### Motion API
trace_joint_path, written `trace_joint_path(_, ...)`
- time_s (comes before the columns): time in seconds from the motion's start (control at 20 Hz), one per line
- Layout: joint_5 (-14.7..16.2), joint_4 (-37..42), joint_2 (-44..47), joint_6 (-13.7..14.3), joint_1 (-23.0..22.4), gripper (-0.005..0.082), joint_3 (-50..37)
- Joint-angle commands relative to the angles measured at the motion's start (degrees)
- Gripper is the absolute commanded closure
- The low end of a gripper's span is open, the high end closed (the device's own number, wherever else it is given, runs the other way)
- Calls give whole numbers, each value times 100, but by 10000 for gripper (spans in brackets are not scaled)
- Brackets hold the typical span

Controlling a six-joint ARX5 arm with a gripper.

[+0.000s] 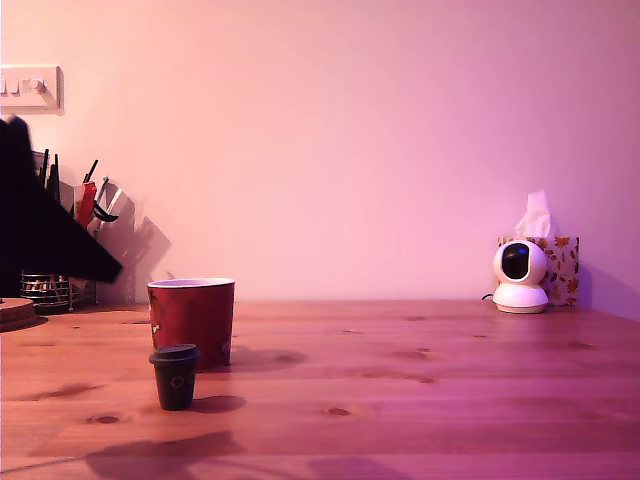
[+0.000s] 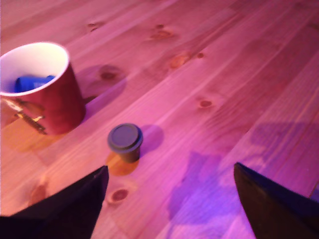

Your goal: Pick up the coffee capsules on the table and drop them inside the coffee cup

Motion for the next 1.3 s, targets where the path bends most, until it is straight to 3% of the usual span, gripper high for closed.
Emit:
trace_joint_path(0.0, 9, 151, 254, 188, 68, 39, -133)
trace_joint_path(0.3, 225, 610, 1012, 549, 407, 40, -133)
trace_joint_path(1.0, 1709, 2385, 2953, 1139, 1386, 40, -133)
trace_joint_path(1.25, 2124, 3104, 3617, 1137, 1611, 40, -131)
